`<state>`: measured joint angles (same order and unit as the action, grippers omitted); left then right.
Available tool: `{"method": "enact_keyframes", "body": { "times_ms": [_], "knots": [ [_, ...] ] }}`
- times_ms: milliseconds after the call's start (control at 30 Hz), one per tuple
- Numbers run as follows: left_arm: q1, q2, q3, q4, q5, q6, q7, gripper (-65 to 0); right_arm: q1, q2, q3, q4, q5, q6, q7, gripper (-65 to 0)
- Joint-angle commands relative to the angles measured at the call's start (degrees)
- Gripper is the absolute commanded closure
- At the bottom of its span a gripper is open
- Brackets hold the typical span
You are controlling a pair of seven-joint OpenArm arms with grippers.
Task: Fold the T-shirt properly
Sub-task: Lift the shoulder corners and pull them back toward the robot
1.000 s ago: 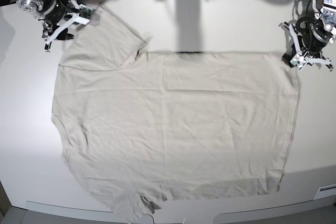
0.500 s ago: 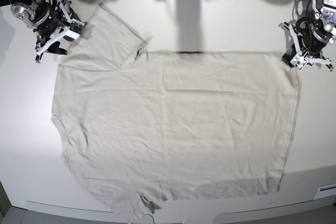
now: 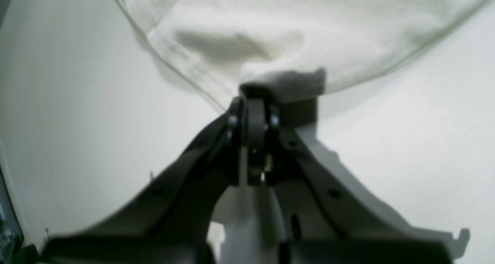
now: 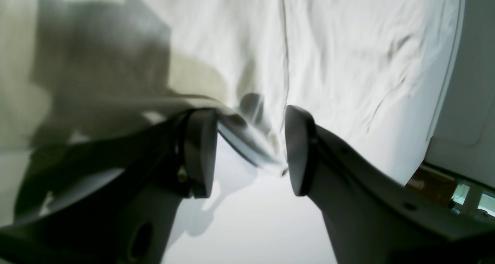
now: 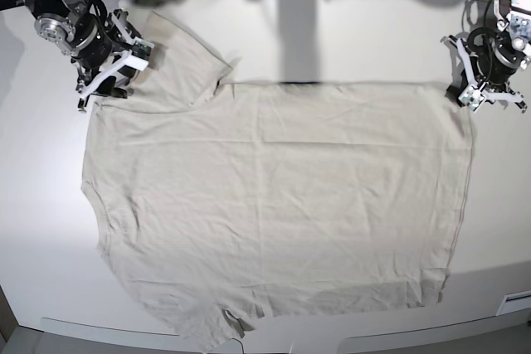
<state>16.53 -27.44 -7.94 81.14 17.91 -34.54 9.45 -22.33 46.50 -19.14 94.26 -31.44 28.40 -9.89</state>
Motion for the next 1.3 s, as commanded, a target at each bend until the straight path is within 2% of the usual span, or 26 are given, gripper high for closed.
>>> {"method": "enact_keyframes", "body": {
  "times_ms": [0,133,200,300,433,567,600,700,833,933,1000,1133,1267],
  "knots": [
    [0.5,-0.7,-0.2,0.0,1.1,0.3,3.0,0.0,0.5,0.3,-0.8,-0.6,0.4,1.3,0.1,-29.3],
    [0.5,-0.7,-0.2,0.0,1.1,0.6,3.0,0.0,1.7,0.0,-2.8,-2.1,0.3,1.4,0.0,-29.1],
    [0.5,-0.7,-0.2,0.0,1.1,0.7,2.9,0.0,1.9,0.0,-3.5,-2.1,0.3,1.4,0.0,-26.1],
    [0.5,-0.7,-0.2,0.0,1.1,0.6,2.9,0.0,2.3,-0.3,-3.5,-2.1,0.5,1.4,-0.1,-16.8],
    [0.5,-0.7,-0.2,0.0,1.0,0.6,3.0,0.0,2.7,-0.3,-3.5,-2.1,2.1,0.7,-1.0,0.0],
    [0.6,-0.7,-0.2,0.0,0.0,0.6,2.9,0.0,2.6,-0.3,-3.5,-2.1,2.4,-1.7,-3.1,0.0],
    [0.6,-0.7,-0.2,0.0,0.0,0.6,2.9,0.0,2.6,-0.3,-3.5,-2.1,3.6,-2.8,-3.3,0.0],
    [1.2,-0.7,-0.2,0.0,-0.4,0.7,2.9,0.0,2.5,0.2,-3.3,-1.9,7.3,-2.9,-3.3,0.0],
    [4.2,-1.9,-0.3,0.9,-4.7,0.9,2.7,0.0,1.1,2.1,-0.7,-0.8,14.6,-2.9,-3.2,0.0],
    [7.8,-3.4,-0.3,2.6,-9.3,5.2,2.5,0.0,-1.8,4.5,3.0,1.0,19.8,-2.9,-3.0,0.0],
    [10.2,-4.2,-0.3,4.2,-11.5,6.1,2.3,0.0,-4.6,5.8,5.4,2.4,21.5,-2.7,-2.5,0.0],
    [14.3,-4.7,-0.3,8.4,-13.8,7.4,2.3,0.0,-11.1,6.8,9.7,5.0,21.7,-2.7,-1.4,0.0],
    [18.4,-4.7,-0.3,13.0,-13.9,11.3,2.8,0.0,-19.0,6.8,15.1,7.1,21.7,-2.8,1.0,0.0]
  ]
}}
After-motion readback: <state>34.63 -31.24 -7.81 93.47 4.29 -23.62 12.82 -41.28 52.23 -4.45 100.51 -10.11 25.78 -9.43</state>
